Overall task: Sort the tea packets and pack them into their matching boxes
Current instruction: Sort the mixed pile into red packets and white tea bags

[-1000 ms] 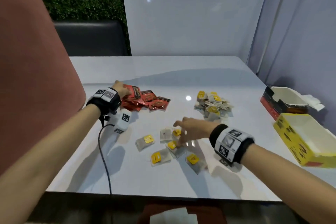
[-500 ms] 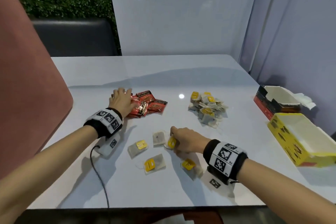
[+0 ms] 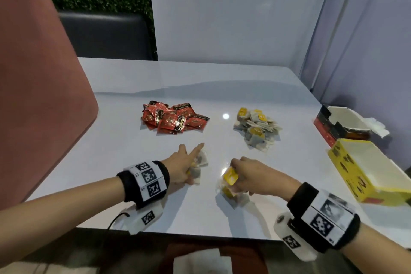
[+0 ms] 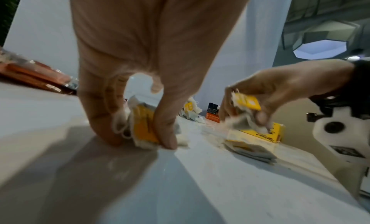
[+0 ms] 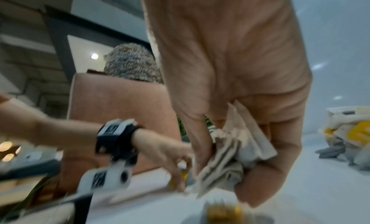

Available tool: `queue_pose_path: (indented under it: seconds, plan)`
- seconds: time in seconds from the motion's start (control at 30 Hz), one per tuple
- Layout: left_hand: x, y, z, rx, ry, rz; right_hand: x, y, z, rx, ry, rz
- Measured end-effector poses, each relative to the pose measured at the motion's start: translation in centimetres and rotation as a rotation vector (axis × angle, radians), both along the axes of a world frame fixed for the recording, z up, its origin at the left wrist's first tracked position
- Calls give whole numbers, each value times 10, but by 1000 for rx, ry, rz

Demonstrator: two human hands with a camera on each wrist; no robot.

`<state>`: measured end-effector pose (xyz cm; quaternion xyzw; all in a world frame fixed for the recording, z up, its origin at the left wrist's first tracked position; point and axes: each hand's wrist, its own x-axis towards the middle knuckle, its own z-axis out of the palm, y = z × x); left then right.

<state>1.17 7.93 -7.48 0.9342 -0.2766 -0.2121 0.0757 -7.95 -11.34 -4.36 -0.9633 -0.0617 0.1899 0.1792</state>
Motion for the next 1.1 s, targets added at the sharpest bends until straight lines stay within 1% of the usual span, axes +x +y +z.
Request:
queue_pose_path:
  seconds: [0.03, 0.07, 0.17, 0.27, 0.33, 0.43, 0.5, 0.6, 0.7, 0.77, 0.83, 0.87, 0.9, 0.93, 1.0, 1.03, 1.1]
  plan:
    - [3, -4, 1, 6, -14, -37, -3, 4, -8, -100, -16, 26]
    - [6, -8, 2, 11, -18, -62, -6, 8, -14, -154, -28, 38]
    - [14, -15, 6, 45, -20, -74, -9, 11, -28, -188, -53, 48]
    - [18, -17, 9, 106, -30, -95, -9, 9, -25, -131, -10, 64]
    - [20, -17, 9, 116, -39, -97, -9, 7, -23, -77, 25, 62]
    - [20, -13, 6, 93, -42, -78, -5, -7, -15, 81, 93, -12]
    - [19, -9, 4, 60, -54, -78, 1, -23, 0, 185, 90, -79]
    - [21, 1, 7, 21, -48, -76, 18, -55, 36, 360, -29, -250]
    - [25, 9, 12, 23, -32, -60, 49, -89, 72, 473, -222, -370]
    - [26, 11, 13, 9, -18, -40, 79, -106, 84, 530, -367, -424]
    - [27, 12, 13, -5, -7, -23, 112, -116, 80, 479, -472, -510]
    - [27, 12, 12, -18, 0, -17, 126, -116, 75, 416, -477, -543]
    - [27, 13, 11, -38, 8, -9, 138, -114, 64, 319, -450, -529]
    - [27, 13, 10, -63, 16, -1, 148, -112, 52, 176, -393, -481]
    - [27, 18, 11, -104, 24, 3, 156, -104, 25, -120, -247, -318]
    - [27, 20, 13, -118, 19, -2, 156, -99, 14, -220, -213, -247]
    - [31, 24, 21, -160, 10, -11, 155, -95, 5, -300, -203, -187]
